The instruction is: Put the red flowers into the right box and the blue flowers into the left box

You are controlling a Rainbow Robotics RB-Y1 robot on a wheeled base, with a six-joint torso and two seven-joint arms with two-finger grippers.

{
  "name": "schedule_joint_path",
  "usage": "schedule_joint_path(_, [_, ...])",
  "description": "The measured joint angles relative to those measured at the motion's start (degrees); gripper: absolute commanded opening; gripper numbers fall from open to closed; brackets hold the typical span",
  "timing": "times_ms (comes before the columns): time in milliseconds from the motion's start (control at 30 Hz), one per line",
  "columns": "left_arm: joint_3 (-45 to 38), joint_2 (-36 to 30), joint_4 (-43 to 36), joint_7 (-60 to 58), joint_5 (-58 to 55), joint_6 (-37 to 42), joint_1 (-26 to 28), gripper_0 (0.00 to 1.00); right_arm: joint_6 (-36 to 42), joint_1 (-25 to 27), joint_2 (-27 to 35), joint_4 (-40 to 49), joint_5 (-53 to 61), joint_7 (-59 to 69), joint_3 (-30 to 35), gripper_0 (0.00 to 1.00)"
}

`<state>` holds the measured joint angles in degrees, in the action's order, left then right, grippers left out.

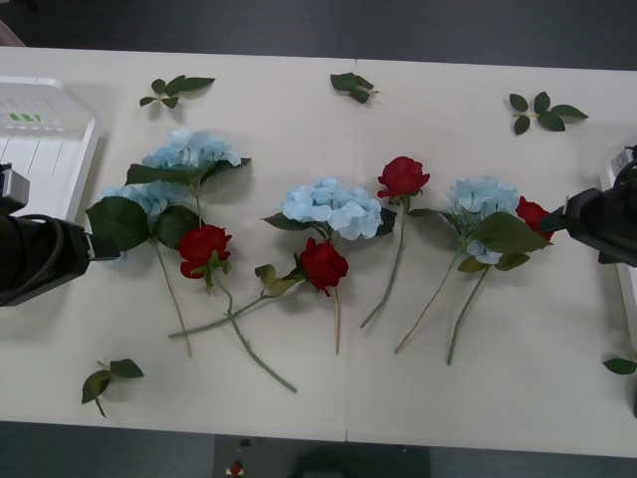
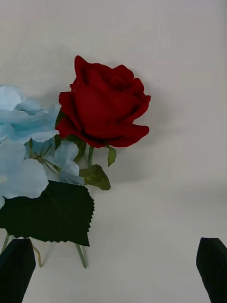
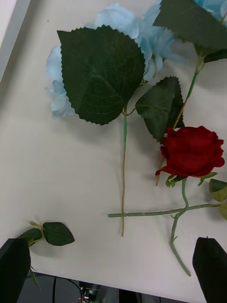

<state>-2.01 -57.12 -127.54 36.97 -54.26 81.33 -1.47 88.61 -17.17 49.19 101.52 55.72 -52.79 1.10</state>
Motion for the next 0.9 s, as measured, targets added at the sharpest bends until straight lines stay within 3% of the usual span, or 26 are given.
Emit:
schedule_joint_path(633, [13.4,0.0,13.5,0.0,5.1,-4.7,-9.9,1.00,-5.1,0.0,-0.1,2.6,-11.9,8.2,-15.1,1.00])
schedule_joint_path(900, [19.9,0.4,21.6,0.0,7.5,-6.3,-16.2,1.00,-5.1,0.0,-3.2,2.6,-17.4,8.7,-17.3,1.00])
